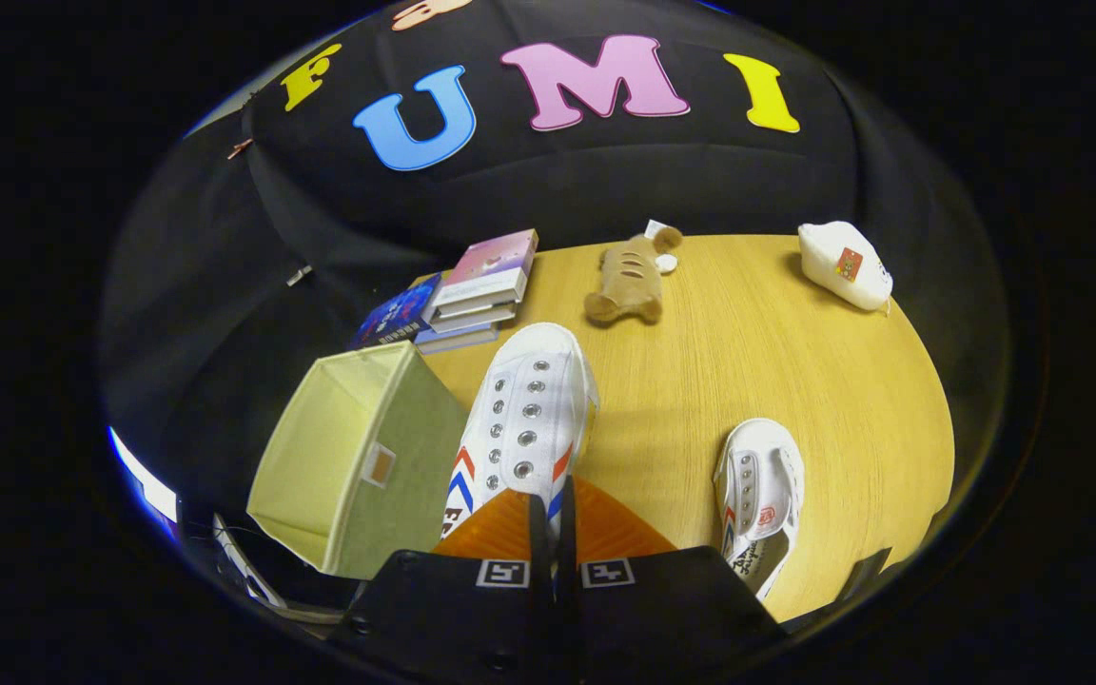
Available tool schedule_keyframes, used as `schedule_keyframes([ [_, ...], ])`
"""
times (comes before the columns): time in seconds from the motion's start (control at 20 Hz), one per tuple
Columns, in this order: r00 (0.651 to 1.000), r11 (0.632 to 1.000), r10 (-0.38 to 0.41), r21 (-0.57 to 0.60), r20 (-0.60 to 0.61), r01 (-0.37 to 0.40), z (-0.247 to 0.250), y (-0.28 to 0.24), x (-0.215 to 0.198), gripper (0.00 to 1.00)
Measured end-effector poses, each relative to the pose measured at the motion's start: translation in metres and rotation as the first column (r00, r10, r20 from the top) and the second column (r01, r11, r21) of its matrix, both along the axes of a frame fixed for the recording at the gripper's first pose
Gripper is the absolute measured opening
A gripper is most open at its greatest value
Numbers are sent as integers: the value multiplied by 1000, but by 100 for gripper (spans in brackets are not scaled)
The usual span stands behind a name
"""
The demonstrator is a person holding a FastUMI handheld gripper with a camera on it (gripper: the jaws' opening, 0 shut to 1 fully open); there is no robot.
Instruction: Open the storage box then place both shoes into the box .Put the left shoe in first, then the right shoe, with the right side of both shoes facing outward in a uniform manner.
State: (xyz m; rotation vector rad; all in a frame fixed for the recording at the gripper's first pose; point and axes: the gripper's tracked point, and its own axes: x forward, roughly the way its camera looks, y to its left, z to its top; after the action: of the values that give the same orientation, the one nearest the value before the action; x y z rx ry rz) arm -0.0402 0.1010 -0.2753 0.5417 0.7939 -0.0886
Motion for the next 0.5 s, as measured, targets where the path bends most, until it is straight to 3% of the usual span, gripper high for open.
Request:
schedule_keyframes([
  [0.25, 999, 996, 36, 82, 11, -37, 55, 45, 29, 5],
  [0.5, 996, 976, 84, 204, -19, -78, 70, 119, 56, 5],
])
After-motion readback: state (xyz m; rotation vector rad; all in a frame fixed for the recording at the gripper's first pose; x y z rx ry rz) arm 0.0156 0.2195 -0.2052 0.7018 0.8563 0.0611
